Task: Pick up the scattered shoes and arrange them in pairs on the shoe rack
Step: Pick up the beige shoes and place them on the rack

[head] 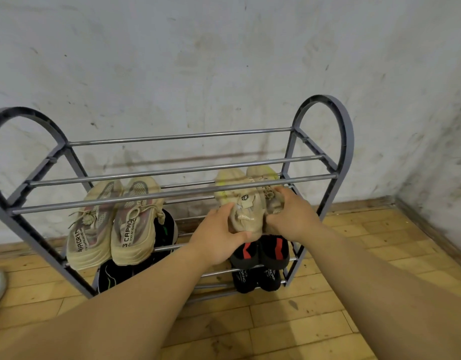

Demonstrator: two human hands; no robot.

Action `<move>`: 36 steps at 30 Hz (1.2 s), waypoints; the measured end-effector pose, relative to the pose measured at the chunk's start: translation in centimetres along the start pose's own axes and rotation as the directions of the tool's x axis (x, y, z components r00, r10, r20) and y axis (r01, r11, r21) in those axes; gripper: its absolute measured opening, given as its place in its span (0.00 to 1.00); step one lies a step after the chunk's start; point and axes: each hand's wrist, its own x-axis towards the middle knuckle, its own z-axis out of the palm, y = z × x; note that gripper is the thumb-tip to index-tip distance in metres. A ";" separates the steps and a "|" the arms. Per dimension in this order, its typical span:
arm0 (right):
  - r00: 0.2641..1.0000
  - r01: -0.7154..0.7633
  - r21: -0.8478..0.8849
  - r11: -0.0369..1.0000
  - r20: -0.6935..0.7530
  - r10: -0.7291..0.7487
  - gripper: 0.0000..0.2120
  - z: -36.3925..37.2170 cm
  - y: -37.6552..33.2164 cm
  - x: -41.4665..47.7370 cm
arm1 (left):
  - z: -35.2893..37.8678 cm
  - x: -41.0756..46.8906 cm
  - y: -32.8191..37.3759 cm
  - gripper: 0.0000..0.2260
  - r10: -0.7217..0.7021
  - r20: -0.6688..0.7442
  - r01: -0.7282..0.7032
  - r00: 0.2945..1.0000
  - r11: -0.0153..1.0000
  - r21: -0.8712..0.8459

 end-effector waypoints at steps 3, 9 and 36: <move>0.998 -0.013 0.001 1.000 -0.060 0.013 0.34 -0.7 0.2 -0.3 | 1.2 0.6 0.5 0.34 0.012 -0.001 -0.012 1.000 1.000 -0.001; 0.993 -0.074 -0.058 0.996 -0.097 0.068 0.34 -1.5 1.1 -0.4 | 3.4 1.9 0.9 0.31 0.006 -0.064 -0.009 0.998 0.999 -0.036; 0.884 0.379 -0.126 0.917 0.343 -0.318 0.32 0.1 -10.1 -10.4 | -11.4 -14.6 5.8 0.31 -0.017 0.081 -0.029 0.997 0.846 0.533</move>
